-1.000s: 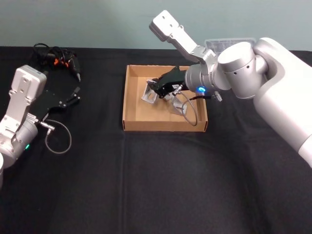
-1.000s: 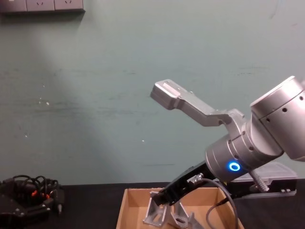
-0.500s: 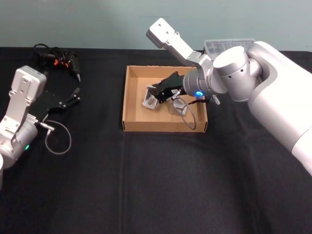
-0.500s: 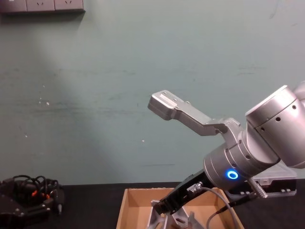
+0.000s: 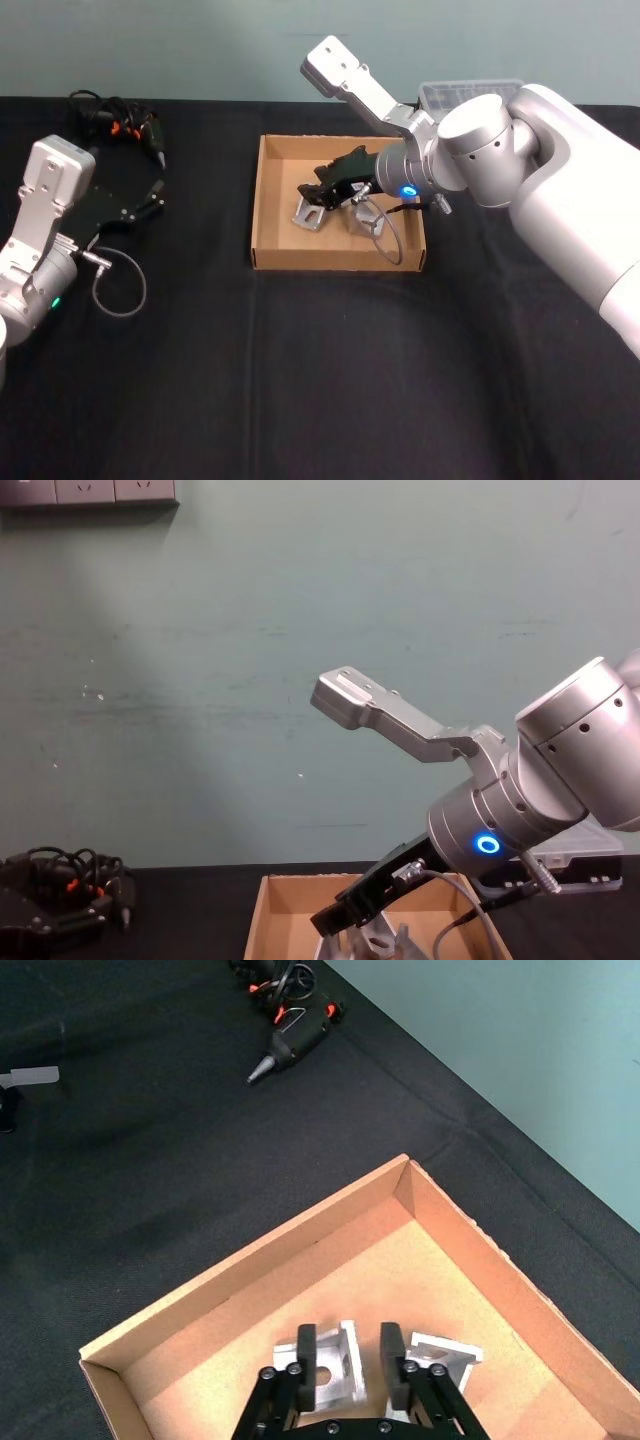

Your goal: Use one hand to pick up the angle iron from the table and place it into the box.

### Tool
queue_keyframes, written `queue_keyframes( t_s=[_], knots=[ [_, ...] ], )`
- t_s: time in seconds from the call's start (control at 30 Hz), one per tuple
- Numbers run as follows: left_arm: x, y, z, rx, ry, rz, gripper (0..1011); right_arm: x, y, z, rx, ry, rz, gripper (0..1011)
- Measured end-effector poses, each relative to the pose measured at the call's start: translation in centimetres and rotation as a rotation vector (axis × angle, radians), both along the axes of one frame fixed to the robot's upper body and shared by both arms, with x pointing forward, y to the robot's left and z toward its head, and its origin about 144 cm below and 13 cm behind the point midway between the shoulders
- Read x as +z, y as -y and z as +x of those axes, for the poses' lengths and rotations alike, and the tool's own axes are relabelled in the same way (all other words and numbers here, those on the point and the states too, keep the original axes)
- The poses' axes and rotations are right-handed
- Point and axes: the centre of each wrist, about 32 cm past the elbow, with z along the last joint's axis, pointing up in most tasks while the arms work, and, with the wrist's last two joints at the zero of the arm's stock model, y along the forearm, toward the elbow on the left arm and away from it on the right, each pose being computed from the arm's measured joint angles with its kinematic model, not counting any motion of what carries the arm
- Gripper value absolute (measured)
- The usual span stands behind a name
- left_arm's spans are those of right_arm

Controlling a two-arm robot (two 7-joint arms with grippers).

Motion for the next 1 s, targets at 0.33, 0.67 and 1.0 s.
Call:
queue_keyframes(
  t_s=[0.33, 0.67, 1.0],
  knots=[
    [0.0, 0.0, 0.0, 0.0, 0.0, 0.0, 1011, 0.0, 0.0, 0.0, -0.001, 0.0, 0.001, 682],
    [0.0, 0.0, 0.0, 0.0, 0.0, 0.0, 1011, 0.6, 2.5, -1.9, 0.005, 0.081, 0.147, 961],
    [0.0, 0.0, 0.0, 0.0, 0.0, 0.0, 1011, -0.8, 8.3, -6.9, -0.065, 0.3, 0.341, 1002]
  ],
)
